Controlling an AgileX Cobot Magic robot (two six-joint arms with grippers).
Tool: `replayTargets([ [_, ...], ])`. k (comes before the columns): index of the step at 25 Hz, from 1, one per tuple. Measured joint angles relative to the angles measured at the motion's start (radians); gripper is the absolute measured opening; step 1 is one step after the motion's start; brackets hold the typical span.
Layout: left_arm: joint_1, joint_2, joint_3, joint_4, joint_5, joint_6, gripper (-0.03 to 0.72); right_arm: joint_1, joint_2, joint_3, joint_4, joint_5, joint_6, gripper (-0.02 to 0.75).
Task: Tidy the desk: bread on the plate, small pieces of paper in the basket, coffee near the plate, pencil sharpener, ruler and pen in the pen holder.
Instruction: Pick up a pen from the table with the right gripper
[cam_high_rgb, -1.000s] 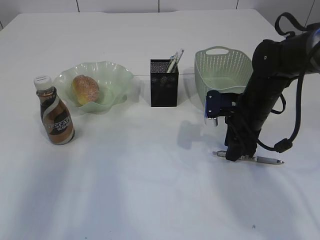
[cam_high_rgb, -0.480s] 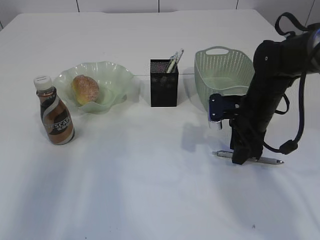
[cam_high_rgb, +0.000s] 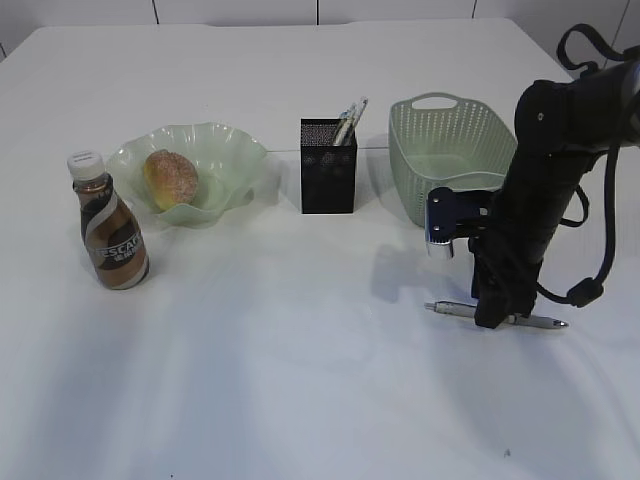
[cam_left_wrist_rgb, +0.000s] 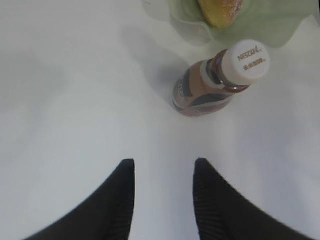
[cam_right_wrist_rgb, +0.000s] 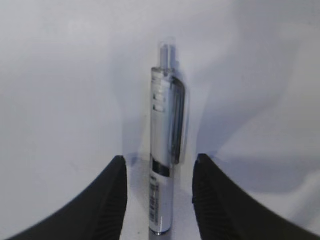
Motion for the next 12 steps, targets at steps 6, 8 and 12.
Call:
replayTargets([
  [6,0.000,0.000,0.000,0.000,0.000,0.000,0.275,0.000,0.000,0.000,0.000,0.000,0.002,0.354],
  [8,0.000,0.000,0.000,0.000,0.000,0.000,0.275,0.000,0.000,0.000,0.000,0.000,0.002,0.354],
  [12,0.000,0.000,0.000,0.000,0.000,0.000,0.275,0.000,0.000,0.000,0.000,0.002,0.002,0.354],
])
